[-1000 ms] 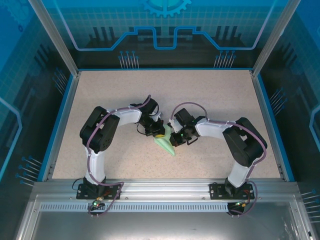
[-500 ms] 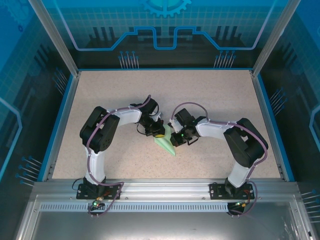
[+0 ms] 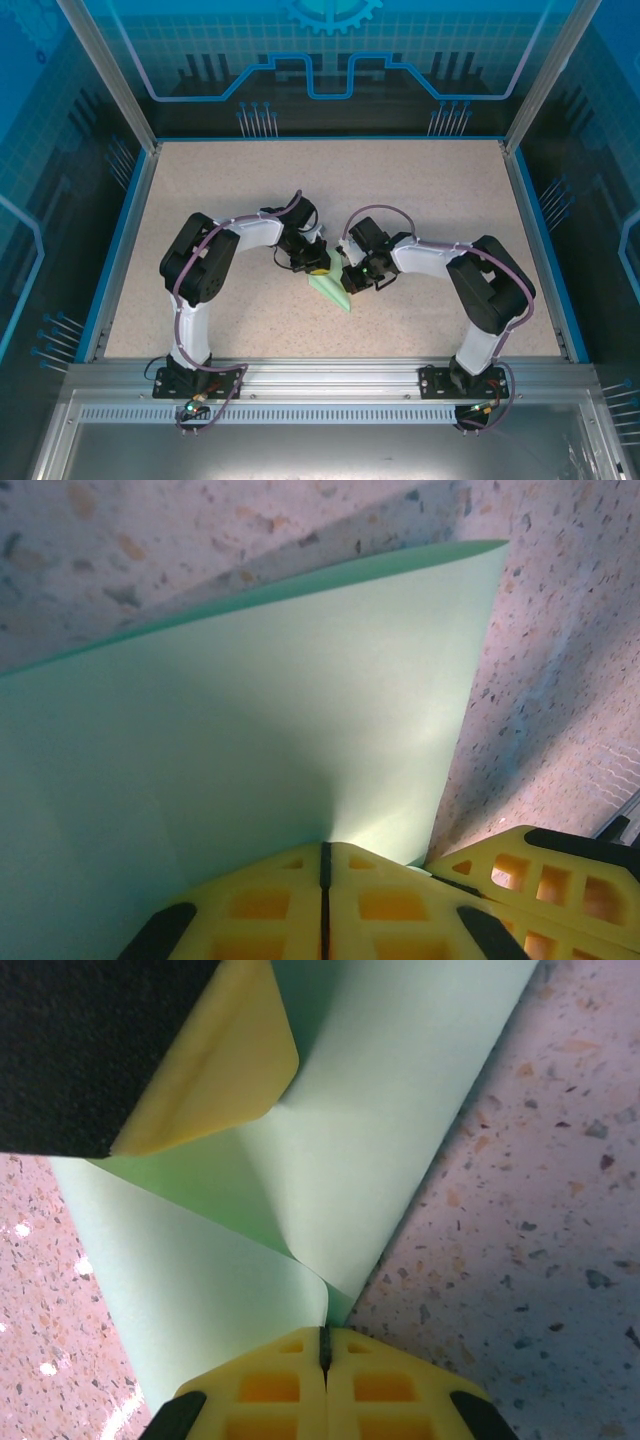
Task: Fold a paper plane with a square sheet of paper (fold left side to right side)
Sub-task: Third fold the triangle at the center of the table.
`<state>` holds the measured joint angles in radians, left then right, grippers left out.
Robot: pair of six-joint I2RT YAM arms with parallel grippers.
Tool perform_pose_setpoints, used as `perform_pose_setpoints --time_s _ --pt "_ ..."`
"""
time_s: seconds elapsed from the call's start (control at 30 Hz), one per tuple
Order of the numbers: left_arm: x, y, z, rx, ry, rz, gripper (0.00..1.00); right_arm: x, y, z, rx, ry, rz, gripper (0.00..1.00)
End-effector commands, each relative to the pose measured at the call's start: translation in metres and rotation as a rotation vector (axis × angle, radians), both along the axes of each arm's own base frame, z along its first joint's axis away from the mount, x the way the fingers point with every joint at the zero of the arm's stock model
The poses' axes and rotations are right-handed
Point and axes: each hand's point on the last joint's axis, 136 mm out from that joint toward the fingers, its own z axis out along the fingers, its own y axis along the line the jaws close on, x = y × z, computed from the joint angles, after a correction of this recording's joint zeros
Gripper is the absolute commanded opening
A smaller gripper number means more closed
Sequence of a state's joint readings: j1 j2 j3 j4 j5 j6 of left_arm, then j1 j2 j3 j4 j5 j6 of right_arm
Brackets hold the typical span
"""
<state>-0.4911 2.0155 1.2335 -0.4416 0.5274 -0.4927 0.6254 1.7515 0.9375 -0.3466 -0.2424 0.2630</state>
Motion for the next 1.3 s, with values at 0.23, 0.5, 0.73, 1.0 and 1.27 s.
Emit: perform_pose_setpoints --time_s 0.23,0.5,0.73,1.0,1.27 --pt "0.010 0.005 0.021 0.057 -0.034 -0.029 0.21 -0.017 -0.016 -0.022 -0.093 0.097 -0.010 0.00" --pt "0.024 0.022 0.054 0.062 -0.101 -0.008 0.20 -0.017 -0.016 -0.022 -0.093 0.097 -0.007 0.00" --pt "-0.007 0.008 0.070 -0.100 -0.061 0.008 0.10 -0.016 -0.014 -0.021 -0.092 0.097 -0.001 0.00" --pt "-0.031 -0.014 0.063 -0.150 -0.012 -0.018 0.09 -0.017 -0.013 -0.022 -0.097 0.098 0.002 0.00" --pt "-0.037 -0.019 0.034 -0.093 0.033 -0.021 0.09 -0.017 -0.014 -0.021 -0.104 0.092 0.007 0.00"
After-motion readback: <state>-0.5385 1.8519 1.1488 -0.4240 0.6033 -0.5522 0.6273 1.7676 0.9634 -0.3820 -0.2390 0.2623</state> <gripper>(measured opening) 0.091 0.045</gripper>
